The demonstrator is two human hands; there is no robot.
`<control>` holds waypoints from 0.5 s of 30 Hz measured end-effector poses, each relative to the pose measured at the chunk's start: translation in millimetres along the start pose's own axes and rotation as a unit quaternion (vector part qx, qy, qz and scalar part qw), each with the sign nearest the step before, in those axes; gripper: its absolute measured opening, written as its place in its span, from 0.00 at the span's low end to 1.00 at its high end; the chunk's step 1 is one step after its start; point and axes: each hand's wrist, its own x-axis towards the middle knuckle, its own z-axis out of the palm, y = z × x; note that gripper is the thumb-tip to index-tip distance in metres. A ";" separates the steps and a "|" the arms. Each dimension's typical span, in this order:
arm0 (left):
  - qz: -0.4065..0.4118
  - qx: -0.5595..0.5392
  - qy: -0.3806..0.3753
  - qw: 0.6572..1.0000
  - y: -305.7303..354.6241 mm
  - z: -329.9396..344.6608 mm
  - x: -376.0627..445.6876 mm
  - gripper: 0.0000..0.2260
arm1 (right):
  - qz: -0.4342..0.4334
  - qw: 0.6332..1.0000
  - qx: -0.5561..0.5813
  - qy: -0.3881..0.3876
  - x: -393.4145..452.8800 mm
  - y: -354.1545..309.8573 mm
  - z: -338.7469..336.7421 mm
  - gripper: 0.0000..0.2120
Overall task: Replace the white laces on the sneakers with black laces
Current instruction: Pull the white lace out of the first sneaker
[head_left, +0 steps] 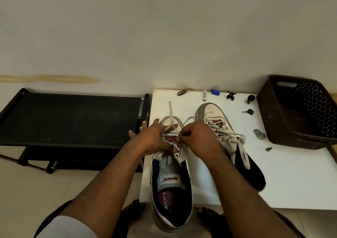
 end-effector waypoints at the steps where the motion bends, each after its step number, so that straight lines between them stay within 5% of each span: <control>1: -0.001 0.000 0.000 1.000 -0.2 0.3 -0.4 0.37 | -0.003 1.000 -0.012 0.012 0.5 -1.5 1.8 0.05; 5: -0.002 -0.007 -0.005 1.000 -1.4 -0.8 -0.8 0.36 | -0.047 0.992 -0.025 0.113 -8.1 -14.7 -10.7 0.07; 10: 0.007 -0.010 -0.014 1.000 -2.9 0.5 1.3 0.37 | -0.101 0.906 0.235 0.337 -35.2 -30.9 -61.9 0.03; 12: 0.005 -0.005 -0.012 1.000 -1.7 1.3 0.1 0.38 | -0.090 0.912 0.255 0.307 -33.5 -27.7 -59.2 0.04; 15: -0.001 0.009 -0.004 1.000 0.1 1.1 0.5 0.38 | -0.008 0.974 0.188 0.127 -20.4 -12.1 -38.2 0.22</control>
